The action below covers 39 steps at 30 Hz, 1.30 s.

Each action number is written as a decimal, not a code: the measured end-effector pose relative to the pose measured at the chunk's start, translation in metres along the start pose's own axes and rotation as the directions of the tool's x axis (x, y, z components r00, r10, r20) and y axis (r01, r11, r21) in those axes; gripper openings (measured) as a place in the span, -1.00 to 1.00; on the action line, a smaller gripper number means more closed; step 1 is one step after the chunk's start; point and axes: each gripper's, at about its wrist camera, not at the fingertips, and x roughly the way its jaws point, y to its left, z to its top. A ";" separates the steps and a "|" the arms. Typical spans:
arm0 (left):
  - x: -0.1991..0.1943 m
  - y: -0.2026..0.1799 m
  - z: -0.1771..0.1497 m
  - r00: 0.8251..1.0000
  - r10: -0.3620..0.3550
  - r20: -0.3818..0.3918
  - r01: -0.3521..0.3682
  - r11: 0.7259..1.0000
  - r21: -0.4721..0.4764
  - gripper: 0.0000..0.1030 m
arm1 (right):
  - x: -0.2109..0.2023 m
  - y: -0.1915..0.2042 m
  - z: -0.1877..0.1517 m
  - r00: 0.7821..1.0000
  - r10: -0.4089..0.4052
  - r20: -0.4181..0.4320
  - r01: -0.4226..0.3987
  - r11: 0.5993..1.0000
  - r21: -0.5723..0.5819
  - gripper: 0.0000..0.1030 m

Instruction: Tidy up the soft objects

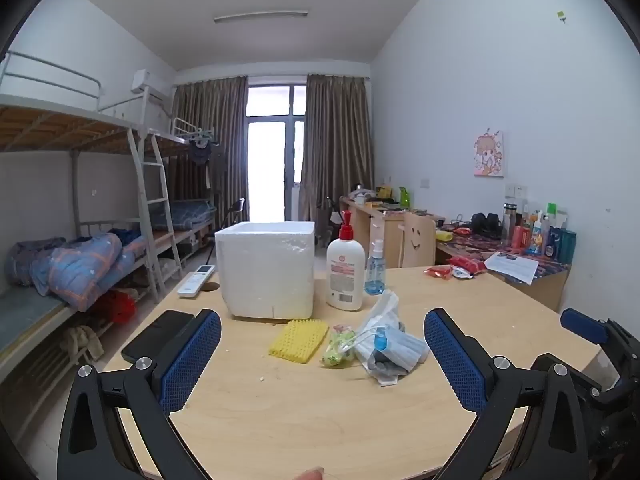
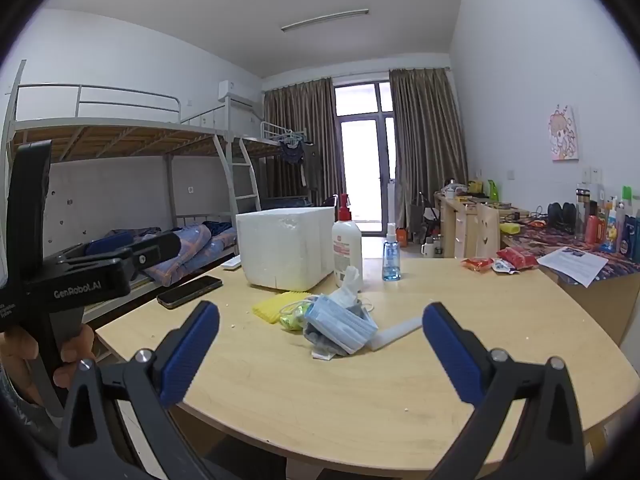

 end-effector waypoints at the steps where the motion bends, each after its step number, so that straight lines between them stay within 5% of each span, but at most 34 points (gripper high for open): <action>1: 0.000 0.000 0.000 1.000 0.006 0.000 -0.006 1.000 -0.002 0.98 | 0.000 0.000 0.000 1.000 0.001 0.001 -0.001 1.000 -0.002 0.99; 39: 0.003 0.005 -0.001 0.999 0.033 0.018 -0.033 0.999 -0.013 0.98 | -0.005 -0.002 0.005 1.000 0.003 0.006 -0.003 1.000 -0.001 0.99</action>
